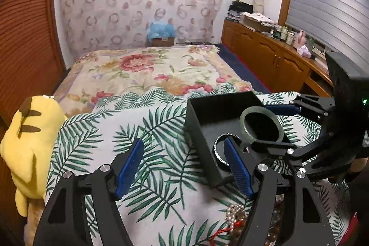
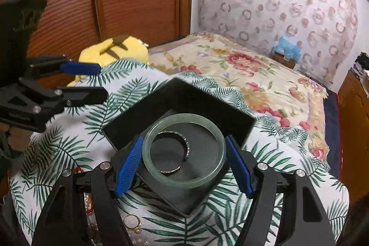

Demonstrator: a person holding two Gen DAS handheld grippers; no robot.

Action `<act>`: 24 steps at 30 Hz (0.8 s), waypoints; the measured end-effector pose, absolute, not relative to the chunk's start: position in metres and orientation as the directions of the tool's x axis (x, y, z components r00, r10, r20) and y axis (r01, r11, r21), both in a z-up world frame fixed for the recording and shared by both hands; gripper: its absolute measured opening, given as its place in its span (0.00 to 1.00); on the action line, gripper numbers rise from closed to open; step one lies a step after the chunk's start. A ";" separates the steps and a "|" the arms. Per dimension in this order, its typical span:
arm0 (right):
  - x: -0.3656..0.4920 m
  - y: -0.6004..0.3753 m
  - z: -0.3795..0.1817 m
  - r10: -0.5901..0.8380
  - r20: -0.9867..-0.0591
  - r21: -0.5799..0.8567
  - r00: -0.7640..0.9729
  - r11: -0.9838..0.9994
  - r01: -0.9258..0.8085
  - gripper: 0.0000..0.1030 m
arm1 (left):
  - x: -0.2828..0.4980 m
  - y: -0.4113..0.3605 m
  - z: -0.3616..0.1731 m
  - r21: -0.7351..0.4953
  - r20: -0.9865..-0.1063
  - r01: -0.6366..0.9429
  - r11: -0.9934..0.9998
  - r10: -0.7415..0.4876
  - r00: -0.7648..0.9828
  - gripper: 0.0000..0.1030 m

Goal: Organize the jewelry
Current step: 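Lift the silver bangle into the black box while the right tool drops the jade bangle in, then grasp the brown bead bracelet with the left tool while the right tool grasps the pearl strand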

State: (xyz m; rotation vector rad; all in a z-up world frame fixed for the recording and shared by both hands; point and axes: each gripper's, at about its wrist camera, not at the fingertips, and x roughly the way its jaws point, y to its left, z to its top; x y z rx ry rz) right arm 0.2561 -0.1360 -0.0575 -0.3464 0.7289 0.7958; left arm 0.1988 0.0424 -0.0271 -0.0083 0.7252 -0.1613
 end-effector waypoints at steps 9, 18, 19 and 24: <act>0.260 -0.128 -0.065 0.497 -0.723 -0.036 0.480 0.666 -0.745 0.73 | 0.189 0.045 -0.035 -0.071 -0.668 0.143 0.987 -0.154 0.728 0.67; 0.254 -0.135 -0.059 0.494 -0.709 -0.041 0.504 0.685 -0.728 0.73 | 0.171 0.049 -0.038 -0.077 -0.676 0.133 0.988 -0.150 0.722 0.69; 0.253 -0.137 -0.057 0.498 -0.704 -0.034 0.506 0.689 -0.724 0.73 | 0.168 0.049 -0.039 -0.078 -0.677 0.134 0.988 -0.151 0.721 0.69; 0.228 -0.155 -0.044 0.523 -0.667 0.004 0.531 0.715 -0.700 0.73 | 0.152 0.050 -0.044 -0.083 -0.682 0.144 0.986 -0.162 0.714 0.71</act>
